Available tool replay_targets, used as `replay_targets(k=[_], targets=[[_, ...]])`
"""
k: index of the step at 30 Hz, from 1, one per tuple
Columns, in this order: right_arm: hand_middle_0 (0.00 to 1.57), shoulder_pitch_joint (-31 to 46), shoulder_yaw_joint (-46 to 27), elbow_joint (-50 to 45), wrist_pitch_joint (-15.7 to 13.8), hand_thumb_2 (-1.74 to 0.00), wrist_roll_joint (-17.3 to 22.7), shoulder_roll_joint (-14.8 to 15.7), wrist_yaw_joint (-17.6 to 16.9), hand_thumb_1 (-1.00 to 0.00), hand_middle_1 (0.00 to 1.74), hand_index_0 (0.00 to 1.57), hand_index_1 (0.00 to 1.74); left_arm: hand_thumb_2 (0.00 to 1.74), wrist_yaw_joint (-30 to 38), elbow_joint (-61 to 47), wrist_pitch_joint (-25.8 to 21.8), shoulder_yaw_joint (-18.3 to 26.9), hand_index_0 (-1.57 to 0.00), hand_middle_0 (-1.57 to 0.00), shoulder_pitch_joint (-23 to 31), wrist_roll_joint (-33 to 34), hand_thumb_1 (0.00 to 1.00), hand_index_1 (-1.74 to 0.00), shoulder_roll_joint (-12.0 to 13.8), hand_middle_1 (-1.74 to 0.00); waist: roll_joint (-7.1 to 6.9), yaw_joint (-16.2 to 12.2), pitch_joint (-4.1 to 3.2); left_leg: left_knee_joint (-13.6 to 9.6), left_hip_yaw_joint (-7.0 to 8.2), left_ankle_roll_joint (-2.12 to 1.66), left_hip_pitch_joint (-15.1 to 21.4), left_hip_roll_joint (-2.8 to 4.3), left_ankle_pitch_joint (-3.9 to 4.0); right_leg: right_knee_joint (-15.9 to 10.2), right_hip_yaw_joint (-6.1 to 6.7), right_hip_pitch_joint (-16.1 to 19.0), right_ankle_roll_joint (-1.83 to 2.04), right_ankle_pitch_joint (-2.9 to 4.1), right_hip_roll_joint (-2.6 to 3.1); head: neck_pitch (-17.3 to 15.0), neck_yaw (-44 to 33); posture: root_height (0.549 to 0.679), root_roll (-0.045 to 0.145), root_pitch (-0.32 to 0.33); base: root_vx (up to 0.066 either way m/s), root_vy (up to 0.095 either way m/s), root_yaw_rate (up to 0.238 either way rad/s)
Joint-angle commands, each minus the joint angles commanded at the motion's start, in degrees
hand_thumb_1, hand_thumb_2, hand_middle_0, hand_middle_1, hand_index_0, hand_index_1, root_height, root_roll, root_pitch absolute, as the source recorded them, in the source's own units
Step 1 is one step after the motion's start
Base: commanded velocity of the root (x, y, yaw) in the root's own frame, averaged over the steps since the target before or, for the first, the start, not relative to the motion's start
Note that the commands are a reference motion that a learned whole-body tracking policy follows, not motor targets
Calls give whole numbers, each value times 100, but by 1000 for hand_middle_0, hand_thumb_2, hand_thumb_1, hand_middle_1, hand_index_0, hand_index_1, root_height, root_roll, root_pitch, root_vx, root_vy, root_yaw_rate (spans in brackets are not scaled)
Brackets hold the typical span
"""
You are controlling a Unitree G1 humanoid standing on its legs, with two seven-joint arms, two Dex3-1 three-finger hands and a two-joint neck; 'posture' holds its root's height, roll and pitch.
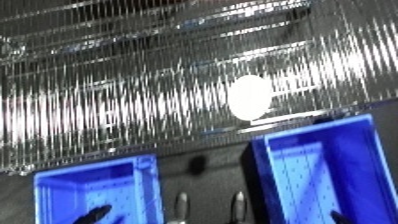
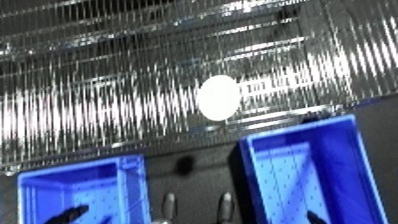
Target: Pick up the object and place it into the box
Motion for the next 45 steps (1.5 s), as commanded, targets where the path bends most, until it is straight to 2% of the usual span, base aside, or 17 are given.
replay_targets(k=[6,7,8,9,10,11,12,13,15,16,17,20,24,29,33,39,45], targets=[[0,-120,144,-646,-70,0,-42,-158,12,0,0,0,0,0,3,-162,82,-74,0,0,76,-32,0,0,108,0,-54,35,145,557,-36,-6,-438,2,-183,567,14,-388,-14,-181,-17,132,52,660,38,36,-32,-44,69],[0,-120,144,-646,-70,0,-42,-158,12,0,0,0,0,0,3,-162,82,-74,0,0,76,-32,0,0,108,0,-54,35,145,557,-36,-6,-438,2,-183,567,14,-388,-14,-181,-17,132,52,660,38,36,-17,-36,19],[0,-118,180,-862,4,0,-60,-213,83,0,0,0,0,0,6,-204,95,-71,0,0,113,-33,0,0,130,0,-67,37,162,643,-35,-6,-495,7,-218,655,19,-437,-18,-213,-20,134,39,659,38,36,-7,-41,19],[0,-69,267,-1424,247,0,-53,-348,305,0,0,0,0,0,4,-297,119,-48,0,0,202,-33,0,0,185,0,-95,35,187,795,-32,-5,-589,19,-276,808,31,-516,-25,-270,-26,102,-11,657,38,36,7,-45,17],[0,-69,267,-1424,247,0,-53,-348,305,0,0,0,0,0,4,-297,119,-48,0,0,202,-33,0,0,185,0,-95,35,187,795,-32,-5,-589,19,-276,808,31,-516,-25,-270,-26,102,-11,657,38,36,7,-45,17],[0,-8,307,-1812,418,0,7,-443,454,0,0,0,0,0,-3,-351,125,-29,0,0,260,-29,0,0,217,0,-112,29,194,858,-28,-4,-626,27,-299,876,37,-549,-29,-296,-30,68,-62,656,38,35,14,-49,22],[0,145,357,-2625,726,0,204,-635,726,0,0,0,0,0,-23,-447,117,14,0,0,389,-18,0,0,281,0,-147,8,198,950,-23,-1,-680,46,-328,978,53,-602,-36,-335,-34,7,-135,654,37,34,19,-43,16],[0,145,357,-2625,726,0,204,-635,726,0,0,0,0,0,-23,-447,117,14,0,0,389,-18,0,0,281,0,-147,8,198,950,-23,-1,-680,46,-328,978,53,-602,-36,-335,-34,7,-135,654,37,34,19,-43,16],[0,322,342,-3439,893,0,470,-824,903,0,0,0,0,0,-47,-511,80,70,0,0,531,-8,0,0,330,0,-181,-30,190,1018,-11,2,-714,72,-347,1058,69,-647,-43,-364,-36,-63,-261,653,36,33,22,-33,-11],[0,481,273,-4142,875,0,711,-992,967,0,0,0,0,0,-77,-512,15,130,0,0,662,-14,0,0,358,0,-208,-80,175,1072,12,1,-731,109,-362,1127,88,-685,-43,-390,-36,-131,-419,652,36,31,27,-2,-95],[0,555,221,-4457,824,0,814,-1070,977,0,0,0,0,0,-96,-495,-23,163,0,0,723,-20,0,0,365,0,-218,-108,166,1095,28,-1,-734,130,-368,1158,99,-700,-41,-403,-36,-150,-477,651,36,30,29,7,-120],[0,747,4,-5178,489,0,938,-1251,955,0,0,0,0,0,-155,-404,-135,257,0,0,860,-51,0,0,367,0,-236,-190,140,1158,75,3,-738,192,-389,1243,127,-743,-26,-434,-39,-199,-668,649,35,27,22,18,-141],[0,911,-369,-5956,81,0,914,-1409,755,0,0,0,0,0,-182,-332,-220,342,0,0,958,-78,0,0,333,0,-248,-276,137,1218,116,14,-739,243,-413,1316,152,-781,-1,-448,-48,-279,-834,648,34,24,8,12,-85],[0,995,-846,-6837,-381,0,780,-1538,387,0,0,0,0,0,-234,-262,-301,442,0,0,1048,-55,0,0,297,0,-237,-358,172,1252,163,22,-712,284,-434,1355,171,-801,35,-437,-62,-281,-923,647,34,18,3,13,-36],[0,900,-1119,-7334,-626,0,661,-1632,128,0,0,0,0,0,-255,-199,-322,484,0,0,1064,-9,0,0,273,0,-224,-369,204,1291,189,19,-704,303,-454,1378,168,-804,57,-431,-81,-344,-884,646,34,13,9,12,-9],[0,553,-1224,-7612,-588,0,540,-1815,-336,0,0,0,0,0,-251,-187,-256,404,0,0,997,43,0,0,264,0,-195,-307,250,1356,187,18,-706,291,-486,1420,149,-805,67,-425,-112,-380,-677,645,36,5,21,5,29],[0,-56,-1028,-7277,-267,0,561,-1949,-818,0,0,0,0,0,-209,-212,-155,193,0,0,885,72,0,0,286,0,-155,-151,268,1464,150,17,-752,257,-508,1485,102,-825,48,-404,-167,-386,-400,644,39,-4,23,0,60]])
